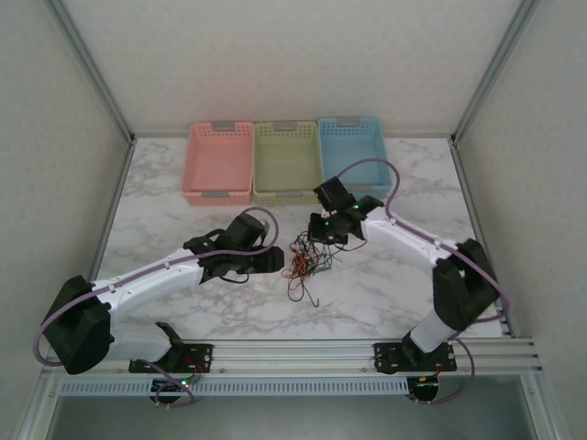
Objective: Untangle the cables
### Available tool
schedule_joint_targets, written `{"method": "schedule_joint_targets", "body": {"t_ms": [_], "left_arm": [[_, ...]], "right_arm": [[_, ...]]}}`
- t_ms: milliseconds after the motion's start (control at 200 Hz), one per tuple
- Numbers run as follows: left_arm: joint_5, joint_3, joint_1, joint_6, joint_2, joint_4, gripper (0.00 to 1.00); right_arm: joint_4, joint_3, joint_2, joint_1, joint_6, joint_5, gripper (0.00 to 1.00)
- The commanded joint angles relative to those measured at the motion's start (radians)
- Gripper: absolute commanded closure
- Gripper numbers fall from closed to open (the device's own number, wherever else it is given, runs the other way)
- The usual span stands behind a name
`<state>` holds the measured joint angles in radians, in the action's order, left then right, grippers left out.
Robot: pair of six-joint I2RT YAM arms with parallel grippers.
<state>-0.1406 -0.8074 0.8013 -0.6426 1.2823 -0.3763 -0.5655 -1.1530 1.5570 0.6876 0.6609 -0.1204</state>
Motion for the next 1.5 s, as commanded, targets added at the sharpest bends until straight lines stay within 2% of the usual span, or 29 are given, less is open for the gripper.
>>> {"method": "schedule_joint_targets", "body": {"t_ms": [0, 130, 310, 435, 581, 761, 1066, 1361, 1497], "left_arm": [[-0.046, 0.002, -0.01, 0.027, -0.024, 0.027, 0.41], [-0.083, -0.007, -0.014, 0.029, -0.026, 0.061, 0.35], [-0.152, -0.032, -0.016, 0.1, -0.029, 0.106, 0.26], [-0.183, -0.053, -0.019, 0.146, -0.006, 0.131, 0.22], [-0.222, -0.103, -0.057, 0.132, 0.062, 0.155, 0.2], [-0.26, -0.19, -0.08, 0.096, 0.176, 0.165, 0.25], [-0.246, -0.228, -0.08, 0.09, 0.275, 0.14, 0.51], [-0.263, -0.227, -0.073, 0.079, 0.312, 0.156, 0.51], [-0.262, -0.224, -0.069, 0.081, 0.322, 0.152, 0.61]], "right_arm": [[0.052, 0.05, -0.088, 0.011, -0.078, -0.043, 1.0], [0.069, 0.084, -0.105, 0.011, -0.113, -0.06, 1.0], [0.09, 0.113, -0.12, 0.011, -0.158, -0.076, 1.0], [0.082, 0.108, -0.115, 0.01, -0.168, -0.073, 1.0], [0.082, 0.113, -0.12, 0.01, -0.168, -0.071, 1.0], [0.082, 0.121, -0.126, 0.01, -0.165, -0.073, 1.0], [0.087, 0.122, -0.127, 0.01, -0.165, -0.076, 1.0], [0.084, 0.12, -0.122, 0.01, -0.171, -0.082, 1.0], [0.08, 0.119, -0.122, 0.01, -0.174, -0.08, 1.0]]}}
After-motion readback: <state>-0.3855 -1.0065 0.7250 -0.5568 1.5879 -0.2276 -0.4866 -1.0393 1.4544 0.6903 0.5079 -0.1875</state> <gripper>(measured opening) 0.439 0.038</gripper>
